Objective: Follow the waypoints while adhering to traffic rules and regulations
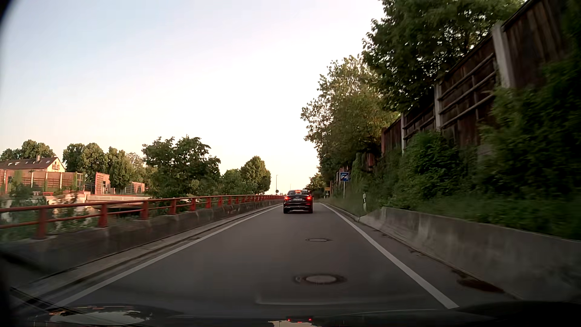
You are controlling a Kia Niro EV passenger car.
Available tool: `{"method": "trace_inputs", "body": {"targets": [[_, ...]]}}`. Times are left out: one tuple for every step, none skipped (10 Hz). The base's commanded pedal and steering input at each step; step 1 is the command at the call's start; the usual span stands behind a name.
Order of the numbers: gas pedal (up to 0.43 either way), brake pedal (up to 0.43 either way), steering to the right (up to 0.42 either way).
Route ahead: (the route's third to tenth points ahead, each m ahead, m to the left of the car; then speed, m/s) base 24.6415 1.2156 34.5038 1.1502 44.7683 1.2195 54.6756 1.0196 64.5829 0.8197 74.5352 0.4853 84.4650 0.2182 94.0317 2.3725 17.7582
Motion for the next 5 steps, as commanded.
{"method": "trace_inputs", "body": {"targets": [[0.059, 0.018, 0.000], [0.059, 0.018, 0.001], [0.059, 0.018, 0.000], [0.059, 0.018, 0.000], [0.047, 0.018, 0.001]]}}
